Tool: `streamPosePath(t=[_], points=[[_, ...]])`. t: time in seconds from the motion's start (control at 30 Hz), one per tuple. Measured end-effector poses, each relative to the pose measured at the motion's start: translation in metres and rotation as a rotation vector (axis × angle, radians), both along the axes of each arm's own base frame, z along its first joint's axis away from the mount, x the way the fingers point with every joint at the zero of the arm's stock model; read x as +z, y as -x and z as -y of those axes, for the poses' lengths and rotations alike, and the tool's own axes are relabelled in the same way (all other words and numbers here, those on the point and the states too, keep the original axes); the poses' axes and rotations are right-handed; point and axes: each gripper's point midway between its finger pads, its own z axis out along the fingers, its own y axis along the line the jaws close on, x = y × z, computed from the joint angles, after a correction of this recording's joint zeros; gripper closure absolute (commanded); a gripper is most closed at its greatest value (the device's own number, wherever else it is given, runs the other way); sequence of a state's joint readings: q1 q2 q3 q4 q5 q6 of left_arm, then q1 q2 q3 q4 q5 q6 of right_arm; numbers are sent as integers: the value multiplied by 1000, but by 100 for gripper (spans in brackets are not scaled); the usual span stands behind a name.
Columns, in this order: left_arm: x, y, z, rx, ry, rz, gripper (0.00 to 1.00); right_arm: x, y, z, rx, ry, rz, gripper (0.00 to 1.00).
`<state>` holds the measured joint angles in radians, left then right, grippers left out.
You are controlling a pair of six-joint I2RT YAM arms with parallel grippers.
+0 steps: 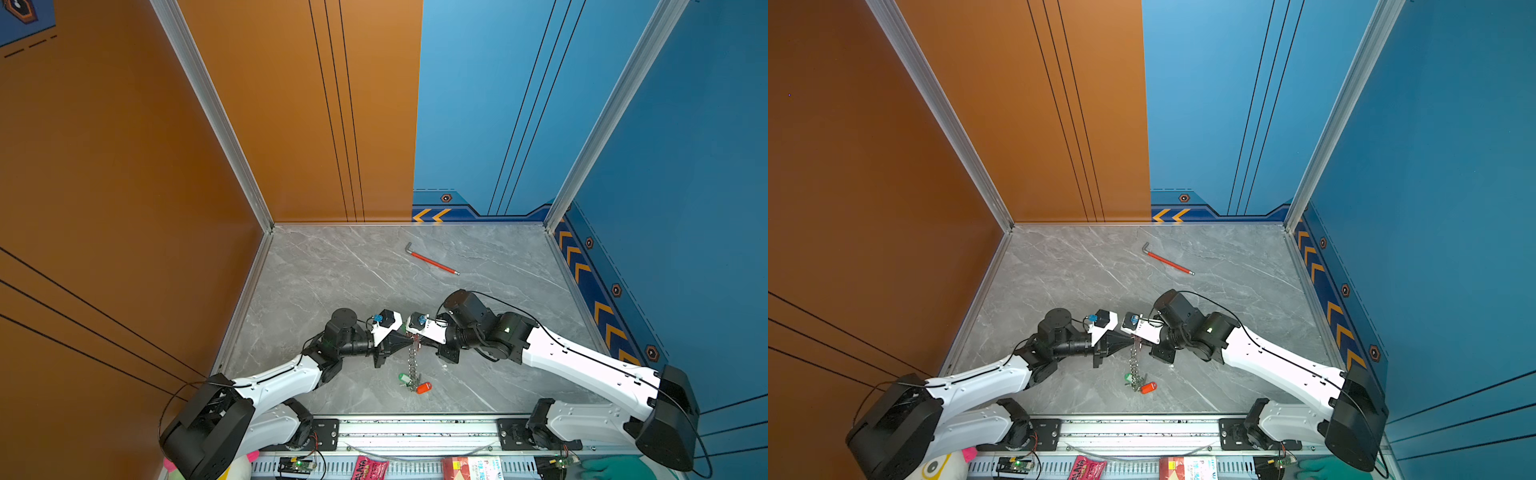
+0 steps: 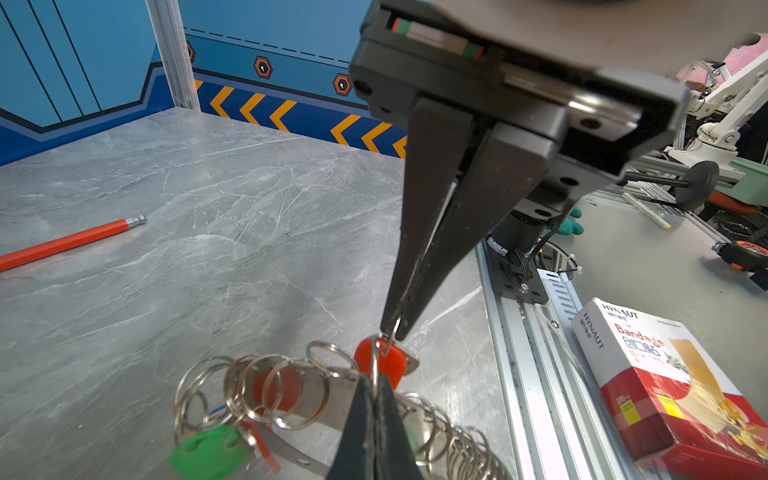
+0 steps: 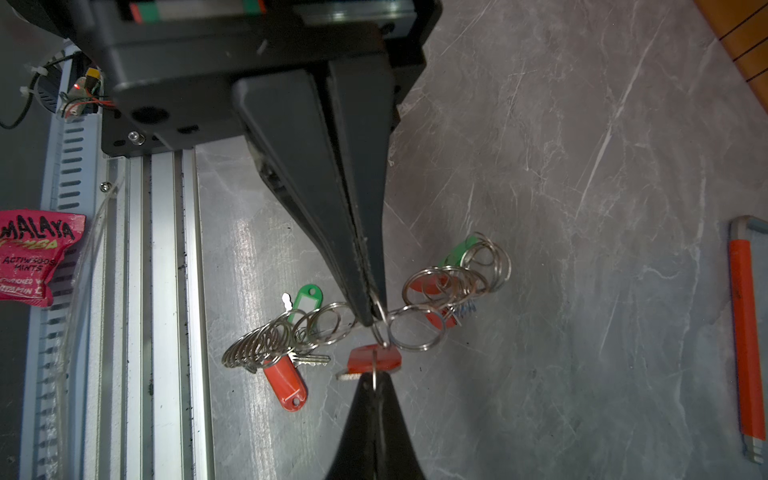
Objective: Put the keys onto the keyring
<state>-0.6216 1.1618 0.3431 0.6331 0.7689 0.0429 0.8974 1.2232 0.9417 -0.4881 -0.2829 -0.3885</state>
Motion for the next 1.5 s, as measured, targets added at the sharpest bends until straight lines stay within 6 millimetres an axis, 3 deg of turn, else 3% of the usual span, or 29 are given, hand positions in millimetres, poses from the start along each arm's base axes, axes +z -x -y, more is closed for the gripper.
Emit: streamPosePath(t=[1.5], points=[[-4, 2, 1, -15, -4, -14, 100, -3, -4, 0, -19, 19, -4, 100]])
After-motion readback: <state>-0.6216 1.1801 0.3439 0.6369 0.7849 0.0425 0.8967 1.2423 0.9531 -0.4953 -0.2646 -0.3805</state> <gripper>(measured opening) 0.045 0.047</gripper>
